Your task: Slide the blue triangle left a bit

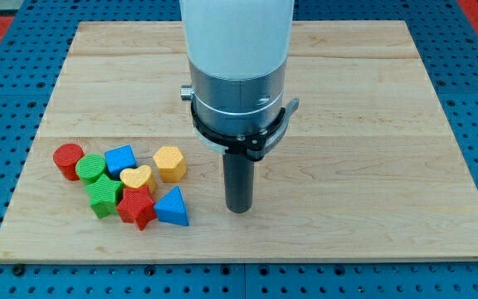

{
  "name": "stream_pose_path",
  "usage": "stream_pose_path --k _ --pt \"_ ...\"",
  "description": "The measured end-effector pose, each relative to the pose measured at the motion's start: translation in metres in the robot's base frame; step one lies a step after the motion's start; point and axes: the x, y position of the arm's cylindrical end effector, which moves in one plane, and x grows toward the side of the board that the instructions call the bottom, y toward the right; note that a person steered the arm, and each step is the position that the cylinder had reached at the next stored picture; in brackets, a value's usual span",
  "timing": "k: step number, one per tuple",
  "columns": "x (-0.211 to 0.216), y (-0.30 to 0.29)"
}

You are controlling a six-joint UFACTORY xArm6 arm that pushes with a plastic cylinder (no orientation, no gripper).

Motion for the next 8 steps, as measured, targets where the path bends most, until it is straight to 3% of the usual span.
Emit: stream_pose_path --k 3,4,5,6,8 --pt "0.011 -0.095" --pt "0.01 -0.066" --pt "0.027 0.011" --pt "0.065 -0.002" --pt "0.066 -0.027"
